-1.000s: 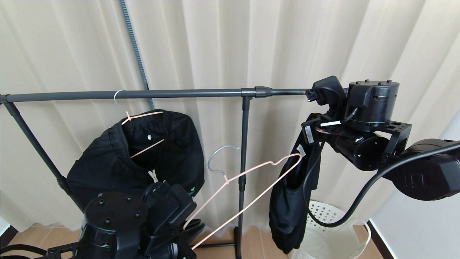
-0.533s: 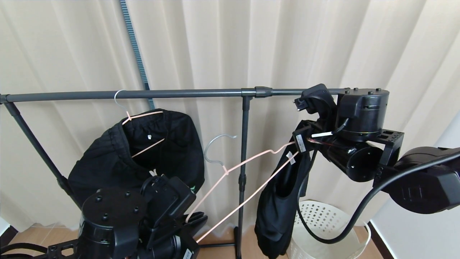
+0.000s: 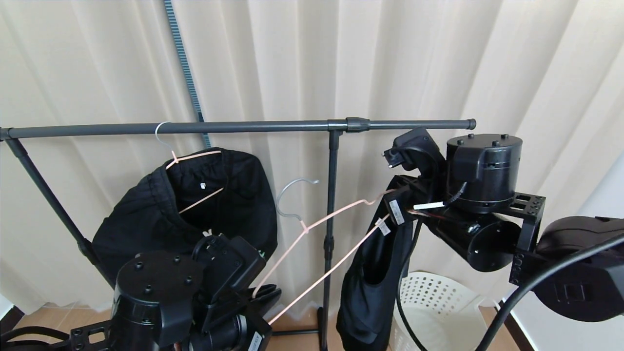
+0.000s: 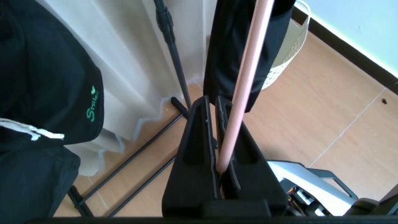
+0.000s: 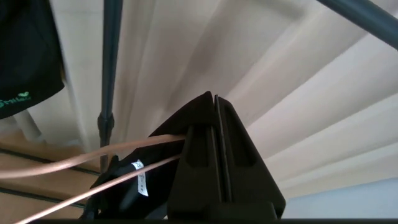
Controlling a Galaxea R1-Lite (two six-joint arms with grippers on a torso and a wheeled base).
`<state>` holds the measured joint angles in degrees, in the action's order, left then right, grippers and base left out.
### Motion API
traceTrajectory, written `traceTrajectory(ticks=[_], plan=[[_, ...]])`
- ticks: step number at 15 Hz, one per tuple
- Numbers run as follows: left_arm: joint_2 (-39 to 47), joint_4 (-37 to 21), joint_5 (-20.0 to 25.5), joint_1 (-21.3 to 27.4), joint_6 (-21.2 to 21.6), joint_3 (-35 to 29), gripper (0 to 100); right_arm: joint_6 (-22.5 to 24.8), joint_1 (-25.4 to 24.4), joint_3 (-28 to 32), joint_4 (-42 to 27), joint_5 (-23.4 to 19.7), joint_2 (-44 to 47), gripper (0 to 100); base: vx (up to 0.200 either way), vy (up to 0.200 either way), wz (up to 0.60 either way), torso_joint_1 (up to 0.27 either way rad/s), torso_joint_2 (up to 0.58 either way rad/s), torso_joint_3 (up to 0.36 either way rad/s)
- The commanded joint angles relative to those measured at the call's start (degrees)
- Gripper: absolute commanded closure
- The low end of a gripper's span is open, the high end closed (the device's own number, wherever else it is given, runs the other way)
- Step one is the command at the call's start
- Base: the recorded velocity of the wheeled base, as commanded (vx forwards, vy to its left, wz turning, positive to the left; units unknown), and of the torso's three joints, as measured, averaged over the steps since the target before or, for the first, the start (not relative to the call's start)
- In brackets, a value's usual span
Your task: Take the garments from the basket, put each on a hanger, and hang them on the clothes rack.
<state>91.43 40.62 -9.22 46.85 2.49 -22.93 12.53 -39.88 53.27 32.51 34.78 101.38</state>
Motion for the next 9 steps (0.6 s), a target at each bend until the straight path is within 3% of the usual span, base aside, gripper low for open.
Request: traceTrajectory(ticks=[1, 9], plan=[[0.1, 0.0, 0.0, 0.0, 0.0, 0.1, 100, 0.0, -1.2, -0.7, 0.0, -0.1, -1.1, 100, 0.0, 0.0, 0.0, 0.0, 0.0, 0.0], [0.2, 0.1, 0.0, 0.0, 0.0, 0.2, 100, -0.4, -8.6, -3.4, 0.1, -0.4, -4.6, 100, 0.0, 0.0, 0.0, 0.0, 0.0, 0.0]])
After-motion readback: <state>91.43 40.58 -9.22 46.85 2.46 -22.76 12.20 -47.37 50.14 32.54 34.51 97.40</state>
